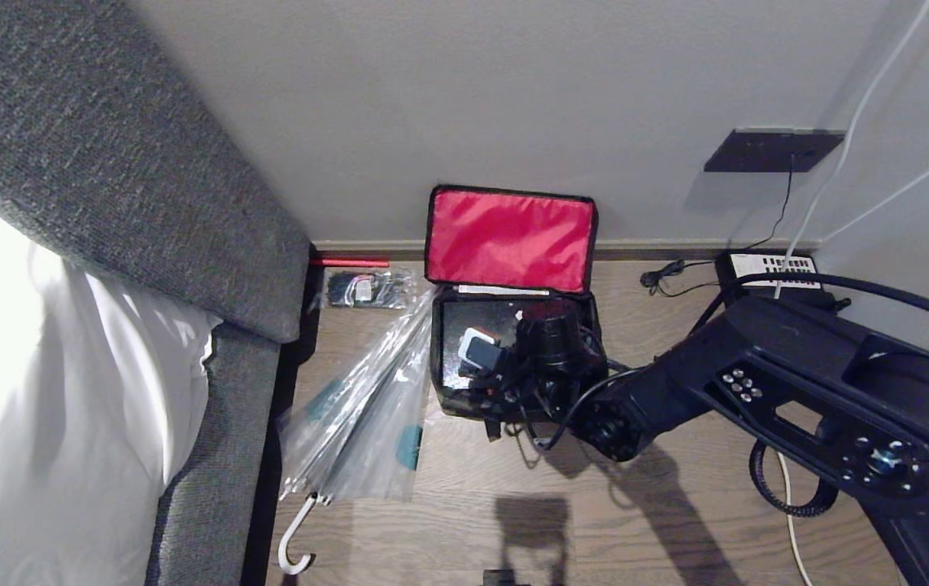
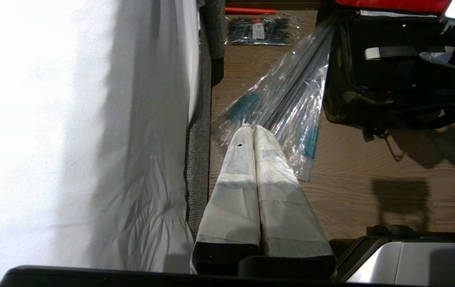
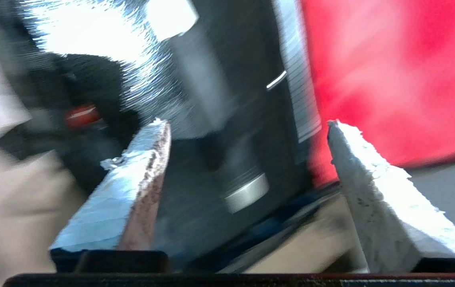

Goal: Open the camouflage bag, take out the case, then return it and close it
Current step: Grip the handle

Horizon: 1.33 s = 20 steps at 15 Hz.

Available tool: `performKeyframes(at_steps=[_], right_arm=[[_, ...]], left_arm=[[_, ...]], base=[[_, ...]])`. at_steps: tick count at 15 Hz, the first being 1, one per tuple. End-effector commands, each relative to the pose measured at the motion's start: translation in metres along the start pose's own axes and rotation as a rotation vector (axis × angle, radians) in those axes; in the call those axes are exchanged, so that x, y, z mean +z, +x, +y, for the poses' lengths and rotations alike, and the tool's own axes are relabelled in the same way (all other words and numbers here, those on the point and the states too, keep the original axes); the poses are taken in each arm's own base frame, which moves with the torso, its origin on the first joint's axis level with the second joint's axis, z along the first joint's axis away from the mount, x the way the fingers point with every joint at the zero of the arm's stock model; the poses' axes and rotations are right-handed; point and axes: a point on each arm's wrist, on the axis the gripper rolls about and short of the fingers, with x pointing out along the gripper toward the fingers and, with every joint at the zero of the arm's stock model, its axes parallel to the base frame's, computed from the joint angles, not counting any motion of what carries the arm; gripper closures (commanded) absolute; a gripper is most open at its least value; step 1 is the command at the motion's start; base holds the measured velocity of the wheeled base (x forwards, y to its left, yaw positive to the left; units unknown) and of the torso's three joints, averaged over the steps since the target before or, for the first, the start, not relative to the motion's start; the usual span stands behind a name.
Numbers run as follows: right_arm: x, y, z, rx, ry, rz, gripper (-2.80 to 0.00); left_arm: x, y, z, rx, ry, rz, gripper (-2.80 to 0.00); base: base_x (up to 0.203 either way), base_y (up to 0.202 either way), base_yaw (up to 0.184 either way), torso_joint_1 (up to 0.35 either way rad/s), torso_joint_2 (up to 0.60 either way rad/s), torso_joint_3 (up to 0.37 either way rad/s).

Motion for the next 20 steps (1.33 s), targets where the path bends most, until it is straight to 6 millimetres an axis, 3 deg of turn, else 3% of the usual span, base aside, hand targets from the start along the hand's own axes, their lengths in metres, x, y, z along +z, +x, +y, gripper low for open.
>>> performKeyframes(at_steps=[1, 3, 4, 7, 11, 15, 20], right_arm=[[0.005, 0.003, 0.001, -0.078, -0.207, -0.038, -2.8], [0.008, 0.004, -0.001, -0.203, -0.421, -0.056, -2.8], [0.006, 0.004, 0.007, -0.234, -0.498, -0.023, -2.8], [-0.002, 0.004, 0.027, -0.188, -0.589, 0.124, -2.8], [0.013, 0.011, 0.045, -0.209, -0.457, 0.235, -2.8], [0.011, 0.018, 0.067, -0.229, -0.316, 0.323, -2.8], [0.013, 0.03, 0.071, -0.303, -0.192, 0.297, -2.8]], left_arm=[[0.0, 0.0, 0.0, 0.001, 0.0, -0.002, 0.0], [0.0, 0.0, 0.0, 0.002, 0.0, -0.003, 0.0], [0.0, 0.0, 0.0, 0.002, 0.0, -0.002, 0.0], [0.0, 0.0, 0.0, 0.002, 0.0, 0.0, 0.0], [0.0, 0.0, 0.0, 0.002, 0.0, 0.002, 0.0], [0.0, 0.0, 0.0, 0.002, 0.0, 0.003, 0.0], [0.0, 0.0, 0.0, 0.002, 0.0, 0.003, 0.0]], base=[[0.0, 0.0, 0.0, 0.0, 0.0, 0.0], [0.0, 0.0, 0.0, 0.0, 0.0, 0.0], [0.0, 0.0, 0.0, 0.0, 0.0, 0.0], [0.0, 0.0, 0.0, 0.0, 0.0, 0.0], [0.0, 0.0, 0.0, 0.0, 0.0, 0.0], [0.0, 0.0, 0.0, 0.0, 0.0, 0.0], [0.0, 0.0, 0.0, 0.0, 0.0, 0.0]])
